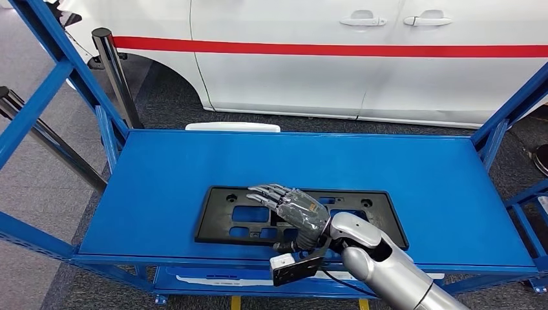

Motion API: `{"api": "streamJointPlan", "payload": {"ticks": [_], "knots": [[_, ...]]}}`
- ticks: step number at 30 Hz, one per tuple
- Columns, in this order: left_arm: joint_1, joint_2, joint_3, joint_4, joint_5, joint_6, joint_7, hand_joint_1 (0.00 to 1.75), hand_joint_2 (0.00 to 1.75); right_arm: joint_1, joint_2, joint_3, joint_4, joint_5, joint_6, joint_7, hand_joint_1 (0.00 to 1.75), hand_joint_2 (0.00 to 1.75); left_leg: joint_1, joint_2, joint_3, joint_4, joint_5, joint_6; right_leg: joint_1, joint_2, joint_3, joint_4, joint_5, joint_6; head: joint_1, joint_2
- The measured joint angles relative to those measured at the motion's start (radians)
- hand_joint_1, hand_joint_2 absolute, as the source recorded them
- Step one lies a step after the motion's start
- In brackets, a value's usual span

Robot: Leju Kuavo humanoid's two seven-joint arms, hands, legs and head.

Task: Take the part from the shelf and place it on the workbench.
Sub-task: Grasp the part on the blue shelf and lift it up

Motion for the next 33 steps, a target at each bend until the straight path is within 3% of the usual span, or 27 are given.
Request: {"api": "streamJointPlan", "payload": {"ticks": [15,33], "knots": [[0.003,0.003,0.012,0.0,0.008,0.011,0.001,0.0,0.0,-0.092,-0.002,0.069,0.109,-0.037,0.075,0.019,0.0,1.75,0.0,0.0,0.0,0.0,0.0,0.0,0.0,0.0,0.0,0.0,0.0,0.0,0.0,0.0],[0.008,0.004,0.034,0.0,0.009,0.018,0.003,0.0,0.0,-0.105,-0.009,0.084,0.088,0.026,-0.008,0.067,0.0,1.75,0.0,0.0,0.0,0.0,0.0,0.0,0.0,0.0,0.0,0.0,0.0,0.0,0.0,0.0]]}}
